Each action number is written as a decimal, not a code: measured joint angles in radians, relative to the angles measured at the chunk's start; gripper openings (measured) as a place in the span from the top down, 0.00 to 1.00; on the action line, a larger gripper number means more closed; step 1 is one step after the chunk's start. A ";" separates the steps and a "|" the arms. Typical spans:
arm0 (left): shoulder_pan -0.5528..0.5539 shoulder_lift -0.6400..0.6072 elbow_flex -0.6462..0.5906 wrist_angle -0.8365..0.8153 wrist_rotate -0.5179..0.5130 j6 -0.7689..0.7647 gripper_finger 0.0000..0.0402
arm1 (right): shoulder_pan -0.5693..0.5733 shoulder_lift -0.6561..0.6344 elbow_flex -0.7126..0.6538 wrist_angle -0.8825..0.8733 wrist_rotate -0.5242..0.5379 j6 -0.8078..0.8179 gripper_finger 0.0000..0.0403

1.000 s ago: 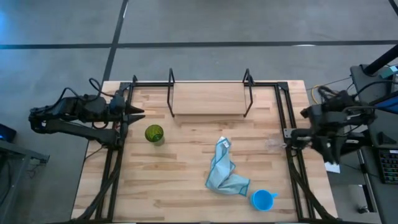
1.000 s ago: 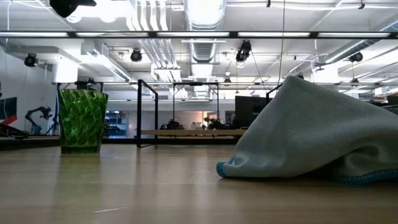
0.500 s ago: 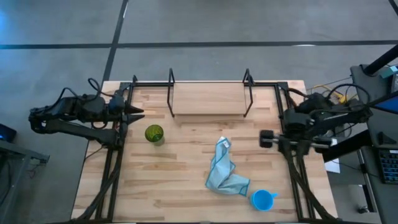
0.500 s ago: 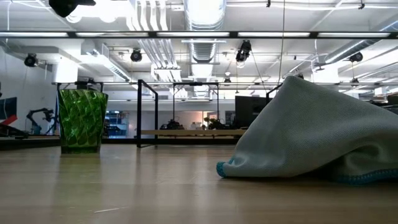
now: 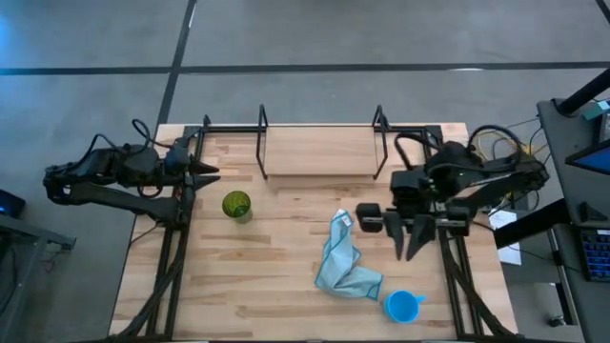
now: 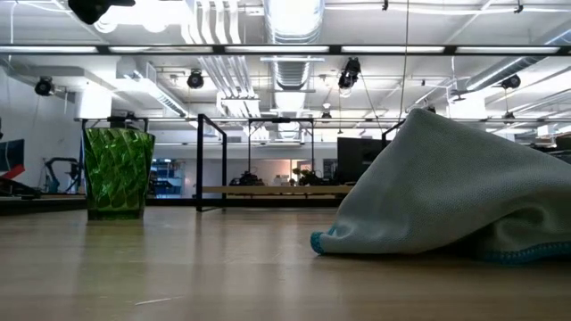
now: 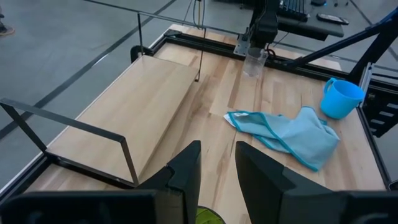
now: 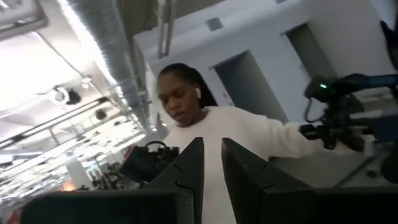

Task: Stack small to large cups/mugs on shelf
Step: Put the green cup on the shelf

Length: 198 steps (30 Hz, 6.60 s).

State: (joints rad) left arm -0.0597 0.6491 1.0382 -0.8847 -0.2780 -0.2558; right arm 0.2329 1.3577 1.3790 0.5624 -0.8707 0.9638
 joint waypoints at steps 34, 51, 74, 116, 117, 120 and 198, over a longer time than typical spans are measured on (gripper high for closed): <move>0.000 -0.006 -0.001 -0.044 0.039 -0.002 0.79 | 0.004 -0.082 0.139 -1.289 1.113 -0.334 0.87; 0.000 0.054 -0.002 -0.187 0.038 0.022 0.79 | 0.007 -0.053 0.138 -1.935 1.238 -0.131 0.87; 0.000 0.473 -0.012 -0.280 0.165 -0.076 0.79 | 0.006 0.045 0.137 -1.955 1.239 -0.158 0.87; -0.001 0.778 0.013 -0.230 0.264 -0.078 1.00 | 0.007 0.045 0.137 -1.960 1.238 -0.153 0.87; -0.001 0.773 0.031 -0.231 0.267 -0.078 1.00 | 0.007 0.045 0.137 -1.960 1.238 -0.153 0.87; -0.001 0.760 0.107 -0.258 0.265 -0.078 1.00 | 0.007 0.045 0.137 -1.960 1.238 -0.153 0.87; 0.524 1.327 0.865 -0.486 0.164 0.426 1.00 | 0.007 0.045 0.137 -1.960 1.265 -0.206 0.87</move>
State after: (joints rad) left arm 0.4645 1.9764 1.9034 -1.3711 -0.1137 0.1703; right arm 0.2398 1.4025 1.5162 -1.3972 0.3946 0.7582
